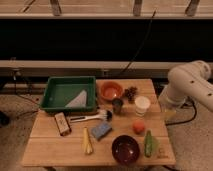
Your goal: Place banana in paper cup
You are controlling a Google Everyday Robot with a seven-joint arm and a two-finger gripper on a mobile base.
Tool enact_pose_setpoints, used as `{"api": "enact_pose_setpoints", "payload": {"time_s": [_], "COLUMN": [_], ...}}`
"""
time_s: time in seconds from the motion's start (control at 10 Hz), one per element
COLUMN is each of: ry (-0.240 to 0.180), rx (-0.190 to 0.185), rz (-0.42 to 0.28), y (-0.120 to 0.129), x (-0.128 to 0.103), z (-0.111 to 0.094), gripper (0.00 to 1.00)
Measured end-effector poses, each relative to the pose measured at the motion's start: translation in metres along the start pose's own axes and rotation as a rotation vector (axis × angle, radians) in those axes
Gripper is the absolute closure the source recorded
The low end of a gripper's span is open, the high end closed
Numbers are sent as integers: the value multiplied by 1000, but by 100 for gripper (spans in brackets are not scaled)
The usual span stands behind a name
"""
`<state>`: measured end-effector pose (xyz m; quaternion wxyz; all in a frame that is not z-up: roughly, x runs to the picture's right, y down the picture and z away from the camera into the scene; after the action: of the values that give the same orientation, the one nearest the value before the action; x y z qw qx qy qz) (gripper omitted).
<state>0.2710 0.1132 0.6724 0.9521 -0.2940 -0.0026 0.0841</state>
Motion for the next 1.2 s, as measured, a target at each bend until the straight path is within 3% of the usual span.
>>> {"api": "enact_pose_setpoints", "payload": {"time_s": [0.2, 0.3, 0.5, 0.7, 1.0, 1.2], "ry": [-94, -176, -284, -339, -393, -413], "rx": [-22, -37, -44, -22, -11, -18], "rz": [154, 272, 404, 458, 466, 475], "y": [11, 18, 25, 23, 12, 11], "x": [-16, -25, -43, -73, -129, -137], "z": [-11, -18, -34, -55, -72, -73], "gripper": [35, 35, 35, 35, 35, 35]}}
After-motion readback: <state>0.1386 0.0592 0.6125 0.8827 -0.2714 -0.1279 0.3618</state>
